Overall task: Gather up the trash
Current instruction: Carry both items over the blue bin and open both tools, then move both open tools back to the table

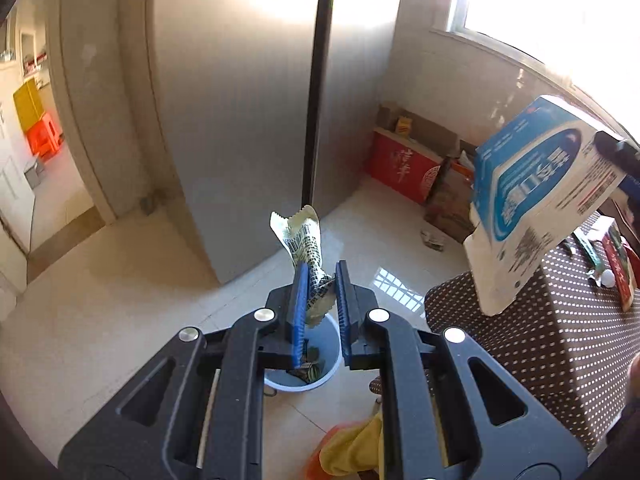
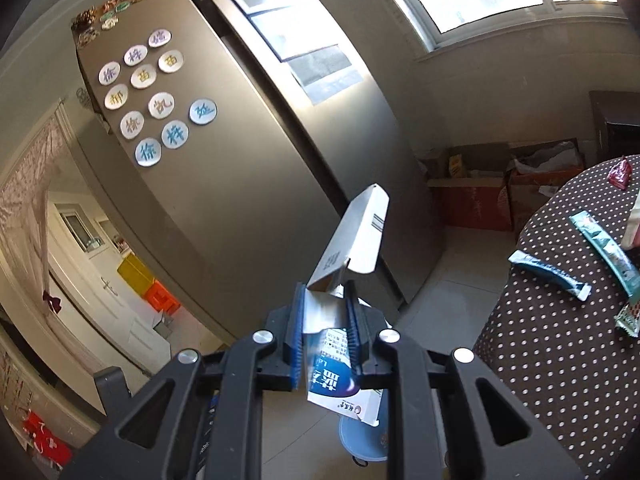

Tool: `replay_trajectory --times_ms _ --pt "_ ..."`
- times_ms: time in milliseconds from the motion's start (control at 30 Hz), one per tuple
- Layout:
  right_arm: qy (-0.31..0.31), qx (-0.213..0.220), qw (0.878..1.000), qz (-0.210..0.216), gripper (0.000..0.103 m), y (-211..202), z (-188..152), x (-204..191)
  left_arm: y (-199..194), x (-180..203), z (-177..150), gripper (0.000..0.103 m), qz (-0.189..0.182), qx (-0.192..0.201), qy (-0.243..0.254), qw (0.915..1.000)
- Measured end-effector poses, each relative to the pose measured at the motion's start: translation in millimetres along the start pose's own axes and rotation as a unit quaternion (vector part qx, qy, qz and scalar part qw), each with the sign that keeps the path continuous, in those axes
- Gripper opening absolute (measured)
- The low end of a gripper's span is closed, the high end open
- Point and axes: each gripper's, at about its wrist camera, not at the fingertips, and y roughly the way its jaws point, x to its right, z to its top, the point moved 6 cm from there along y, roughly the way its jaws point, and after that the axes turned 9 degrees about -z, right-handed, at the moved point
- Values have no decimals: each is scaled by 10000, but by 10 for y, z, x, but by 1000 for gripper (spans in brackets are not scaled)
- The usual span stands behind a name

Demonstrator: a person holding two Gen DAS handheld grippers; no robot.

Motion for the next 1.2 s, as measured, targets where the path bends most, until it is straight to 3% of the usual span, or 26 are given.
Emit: replay_trajectory --times_ms 333,433,500,533,800,1033,1067,1100,1133,1200 --pt "-253 -908 9953 -236 18 764 -510 -136 540 -339 -322 14 55 -695 -388 9968" --pt "-260 -1073 9933 -332 18 902 -604 -112 670 -400 -368 20 148 -706 -506 9961" --pt "-262 -1177 9920 -383 18 995 -650 -106 793 -467 -386 59 309 -748 -604 9949" --pt "-272 -1209 9915 -402 18 1027 -675 -102 835 -487 -408 73 327 -757 -614 9947" --pt "-417 -1497 9867 -465 18 1304 -839 -138 947 -713 -461 73 364 -911 -788 9921" --pt "-548 -1852 9805 -367 21 1712 -1075 -465 646 -1064 -483 73 779 -761 -976 9892" --pt "-555 -1940 9788 -362 33 1779 -1108 -514 586 -1123 -474 73 828 -713 -1010 9889" --pt "-576 -2068 9757 -439 55 1845 -1148 -549 511 -1205 -473 73 898 -666 -1090 9877" --pt "-603 -2084 9749 -498 61 1885 -1162 -571 476 -1247 -478 73 938 -652 -1138 9869" --pt "-787 -1999 9751 -553 61 1903 -1177 -649 395 -1364 -502 73 1065 -613 -1242 9846"
